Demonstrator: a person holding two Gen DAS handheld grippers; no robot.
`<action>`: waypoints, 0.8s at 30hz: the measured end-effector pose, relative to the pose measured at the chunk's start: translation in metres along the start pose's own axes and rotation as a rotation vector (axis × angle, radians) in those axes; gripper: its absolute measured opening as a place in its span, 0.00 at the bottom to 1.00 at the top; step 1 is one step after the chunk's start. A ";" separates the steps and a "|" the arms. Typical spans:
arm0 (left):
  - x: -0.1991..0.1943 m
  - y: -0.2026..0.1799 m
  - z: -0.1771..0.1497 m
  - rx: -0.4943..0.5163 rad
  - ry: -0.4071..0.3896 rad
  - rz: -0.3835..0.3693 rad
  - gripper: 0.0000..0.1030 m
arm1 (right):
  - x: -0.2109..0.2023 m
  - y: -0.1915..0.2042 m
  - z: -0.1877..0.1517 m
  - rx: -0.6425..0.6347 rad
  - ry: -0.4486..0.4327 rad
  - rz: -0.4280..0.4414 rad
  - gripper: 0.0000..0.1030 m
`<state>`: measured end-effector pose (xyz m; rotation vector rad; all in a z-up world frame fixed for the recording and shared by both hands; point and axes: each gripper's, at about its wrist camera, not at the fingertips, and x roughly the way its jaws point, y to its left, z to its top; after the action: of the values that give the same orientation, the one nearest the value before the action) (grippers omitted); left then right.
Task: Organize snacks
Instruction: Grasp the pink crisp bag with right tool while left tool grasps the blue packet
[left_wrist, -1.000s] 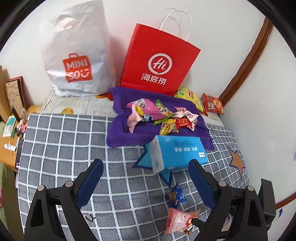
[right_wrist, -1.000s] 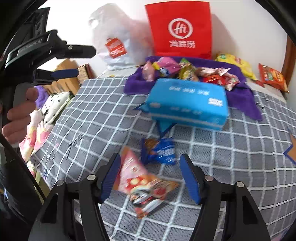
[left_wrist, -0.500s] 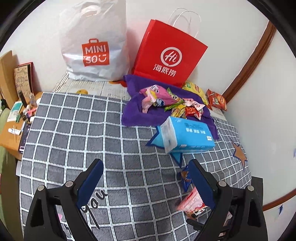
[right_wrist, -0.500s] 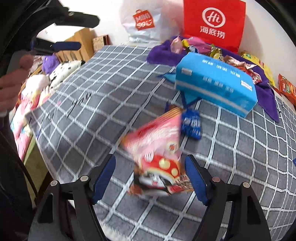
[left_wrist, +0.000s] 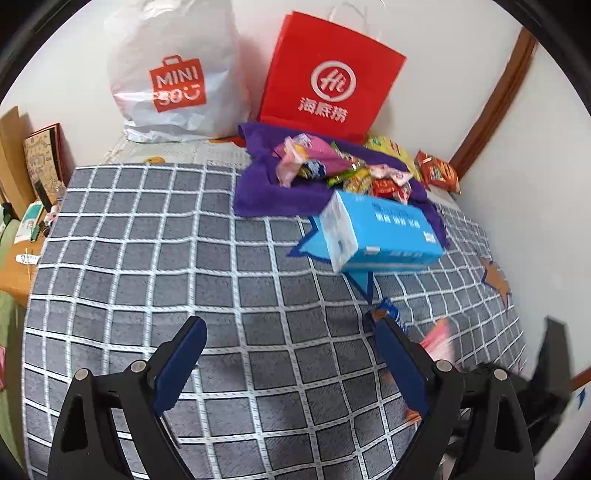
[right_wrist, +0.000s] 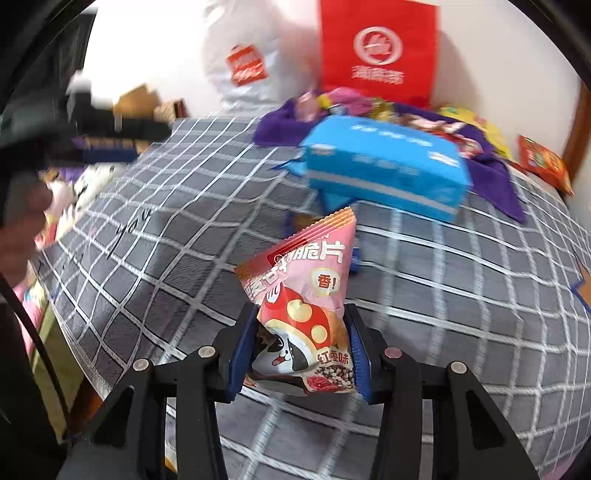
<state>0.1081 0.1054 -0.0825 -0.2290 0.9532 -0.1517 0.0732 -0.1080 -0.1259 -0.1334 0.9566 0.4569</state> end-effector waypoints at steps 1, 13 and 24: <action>0.004 -0.003 -0.002 0.005 0.007 -0.006 0.89 | -0.006 -0.009 -0.002 0.022 -0.019 -0.013 0.45; 0.064 -0.049 -0.023 0.038 0.096 -0.069 0.86 | -0.017 -0.118 -0.019 0.237 -0.089 -0.248 0.45; 0.100 -0.089 -0.026 0.056 0.115 -0.039 0.86 | -0.002 -0.139 -0.021 0.256 -0.134 -0.235 0.46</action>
<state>0.1420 -0.0069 -0.1529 -0.1888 1.0577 -0.2293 0.1169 -0.2397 -0.1490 0.0171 0.8471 0.1229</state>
